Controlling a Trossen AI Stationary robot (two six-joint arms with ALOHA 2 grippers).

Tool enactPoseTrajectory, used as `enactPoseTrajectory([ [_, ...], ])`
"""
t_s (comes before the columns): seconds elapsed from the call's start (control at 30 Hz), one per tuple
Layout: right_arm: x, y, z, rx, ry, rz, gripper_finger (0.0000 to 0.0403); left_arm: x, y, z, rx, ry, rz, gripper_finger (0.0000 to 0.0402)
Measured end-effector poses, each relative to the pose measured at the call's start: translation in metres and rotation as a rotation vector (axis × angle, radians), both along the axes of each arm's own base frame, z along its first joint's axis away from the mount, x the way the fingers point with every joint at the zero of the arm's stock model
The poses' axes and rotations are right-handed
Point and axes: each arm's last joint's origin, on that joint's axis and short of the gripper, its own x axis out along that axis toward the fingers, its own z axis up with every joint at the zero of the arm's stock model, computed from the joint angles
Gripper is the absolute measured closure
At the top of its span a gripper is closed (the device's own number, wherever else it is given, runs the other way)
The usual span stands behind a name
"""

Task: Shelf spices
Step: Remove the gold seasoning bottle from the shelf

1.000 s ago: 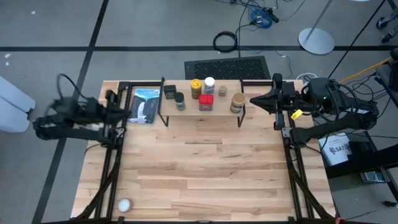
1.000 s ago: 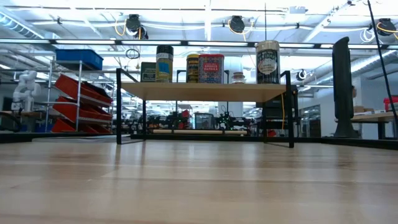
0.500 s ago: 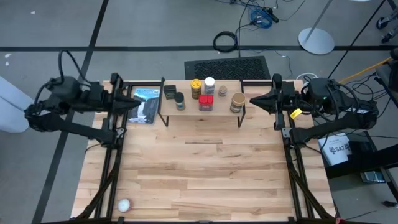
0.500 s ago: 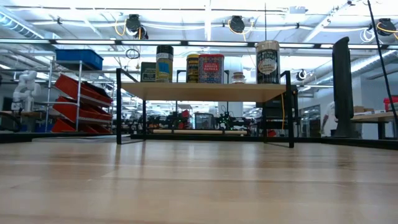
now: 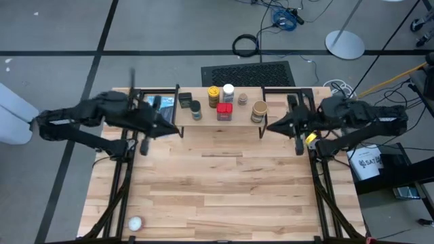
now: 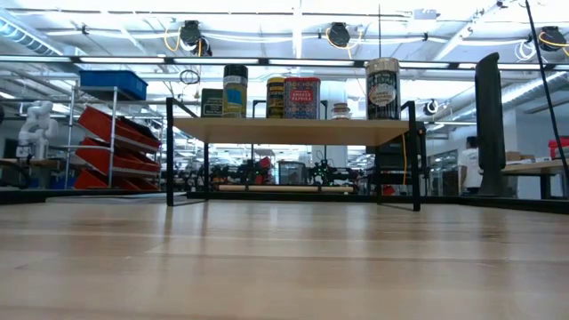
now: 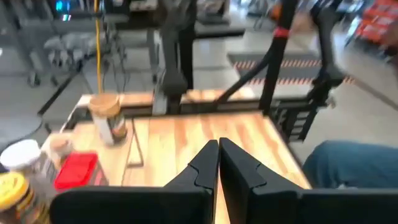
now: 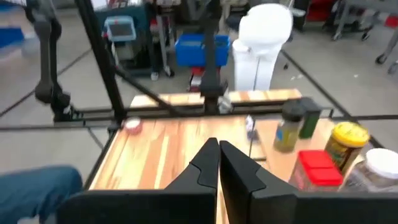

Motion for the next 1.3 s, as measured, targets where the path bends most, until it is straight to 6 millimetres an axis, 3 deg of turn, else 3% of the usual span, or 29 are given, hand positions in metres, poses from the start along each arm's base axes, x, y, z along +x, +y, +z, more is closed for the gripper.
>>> enactPoseTrajectory([
  [0.2, 0.01, -0.001, -0.012, -0.067, 0.051, -0.098, 0.0403, 0.025, -0.001, -0.008, 0.05, 0.022, -0.006, 0.0379],
  [0.37, 0.01, -0.008, -0.011, -0.11, 0.057, -0.169, 0.0403, 0.038, 0.001, -0.015, 0.101, 0.059, 0.042, 0.0379],
  [0.53, -0.005, -0.016, -0.006, -0.075, 0.121, -0.212, 0.04, 0.009, 0.002, -0.003, 0.21, 0.004, 0.167, 0.0387],
  [0.67, -0.021, -0.026, 0.008, -0.07, 0.071, -0.269, 0.0382, -0.03, 0.01, 0.017, 0.261, -0.127, 0.322, 0.039],
  [0.8, -0.03, -0.04, 0.021, -0.087, 0.034, -0.388, 0.0359, -0.052, 0.014, 0.025, 0.245, -0.196, 0.36, 0.039],
  [1.03, -0.025, -0.049, 0.015, -0.03, 0.1, -0.402, 0.0327, -0.044, 0.009, 0.013, 0.108, -0.123, 0.205, 0.039],
  [1.3, -0.014, -0.043, 0.0, -0.024, 0.182, -0.351, 0.0302, -0.018, 0.006, -0.011, 0.148, -0.012, 0.159, 0.039],
])
